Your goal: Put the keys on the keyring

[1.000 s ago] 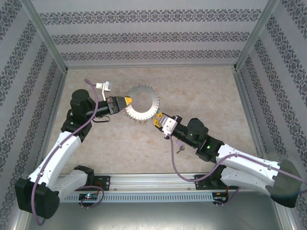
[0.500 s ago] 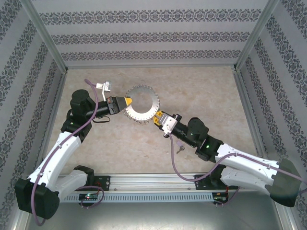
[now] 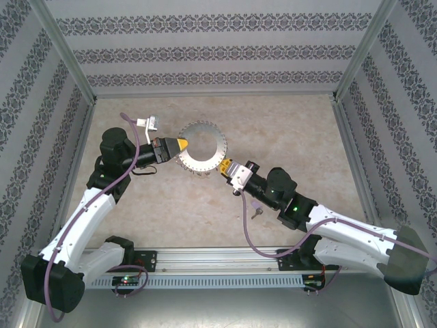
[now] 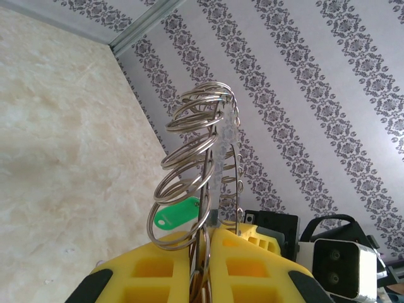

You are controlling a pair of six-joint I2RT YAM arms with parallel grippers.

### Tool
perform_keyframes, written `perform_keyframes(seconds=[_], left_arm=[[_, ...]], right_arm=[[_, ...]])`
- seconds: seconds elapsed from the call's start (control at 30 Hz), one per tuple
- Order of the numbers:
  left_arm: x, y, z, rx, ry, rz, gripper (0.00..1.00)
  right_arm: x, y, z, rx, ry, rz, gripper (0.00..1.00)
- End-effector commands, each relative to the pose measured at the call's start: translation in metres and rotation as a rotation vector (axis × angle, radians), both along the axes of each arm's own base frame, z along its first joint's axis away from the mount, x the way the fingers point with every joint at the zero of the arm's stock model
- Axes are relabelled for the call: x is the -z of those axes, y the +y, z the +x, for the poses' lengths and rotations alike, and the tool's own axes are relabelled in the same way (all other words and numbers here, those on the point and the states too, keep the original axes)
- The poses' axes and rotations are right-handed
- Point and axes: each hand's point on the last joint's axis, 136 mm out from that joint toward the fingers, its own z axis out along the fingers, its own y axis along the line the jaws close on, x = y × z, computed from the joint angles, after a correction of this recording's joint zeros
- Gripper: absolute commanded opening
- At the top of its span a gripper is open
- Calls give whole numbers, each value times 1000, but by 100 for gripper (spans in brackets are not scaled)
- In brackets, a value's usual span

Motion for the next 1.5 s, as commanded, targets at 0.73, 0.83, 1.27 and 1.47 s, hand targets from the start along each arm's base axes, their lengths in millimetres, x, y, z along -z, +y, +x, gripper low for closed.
perform_keyframes(seconds=[0.73, 0.83, 1.27, 1.47], left_arm=[[81, 17, 31, -170, 368, -21, 28], [90, 15, 33, -161, 403, -16, 35], [108, 22, 20, -138, 295, 153, 43], [71, 28, 23, -167, -41, 232, 48]], right_arm=[[-19, -7, 17, -77, 236, 96, 0], [-16, -6, 23, -64, 255, 86, 0], [13, -3, 27, -180, 420, -81, 0], [21, 1, 23, -326, 402, -126, 0]])
